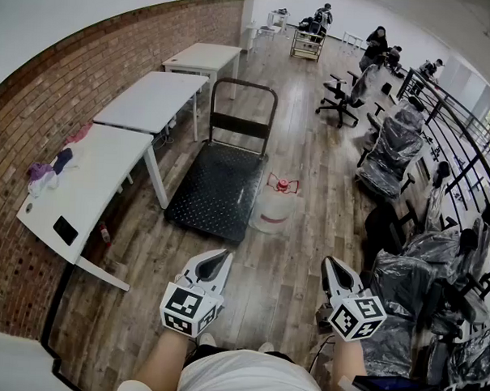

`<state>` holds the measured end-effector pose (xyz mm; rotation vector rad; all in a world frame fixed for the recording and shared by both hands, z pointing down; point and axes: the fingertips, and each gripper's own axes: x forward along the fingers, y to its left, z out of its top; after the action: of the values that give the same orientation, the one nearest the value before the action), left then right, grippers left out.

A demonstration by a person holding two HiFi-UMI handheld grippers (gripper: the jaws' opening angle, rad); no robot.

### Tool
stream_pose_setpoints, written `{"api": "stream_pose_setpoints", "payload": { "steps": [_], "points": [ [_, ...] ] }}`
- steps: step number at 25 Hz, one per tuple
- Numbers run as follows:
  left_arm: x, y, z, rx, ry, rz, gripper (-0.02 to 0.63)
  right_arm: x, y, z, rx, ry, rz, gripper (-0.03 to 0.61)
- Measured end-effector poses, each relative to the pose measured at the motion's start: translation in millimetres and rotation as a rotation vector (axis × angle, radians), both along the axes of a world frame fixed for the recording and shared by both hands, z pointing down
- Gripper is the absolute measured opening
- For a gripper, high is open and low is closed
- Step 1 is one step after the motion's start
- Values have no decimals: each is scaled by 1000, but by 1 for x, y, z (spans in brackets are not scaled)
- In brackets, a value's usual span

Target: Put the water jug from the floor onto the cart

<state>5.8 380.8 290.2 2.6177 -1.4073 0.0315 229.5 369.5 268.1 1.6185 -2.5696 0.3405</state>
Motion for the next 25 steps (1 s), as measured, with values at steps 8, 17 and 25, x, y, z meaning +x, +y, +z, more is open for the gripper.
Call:
{"api": "stream_pose_setpoints", "payload": {
  "steps": [8,17,25],
  "points": [
    [-62,-7,18,-14,29,-1,0,-58,4,1,23,59,10,3],
    [-88,-17,27,-19,30,42,0,-84,5,12,10,59,48,3],
    [-82,-51,33,-36,-9,62,0,-77,-31,28,-1,21,62,3]
  ]
}}
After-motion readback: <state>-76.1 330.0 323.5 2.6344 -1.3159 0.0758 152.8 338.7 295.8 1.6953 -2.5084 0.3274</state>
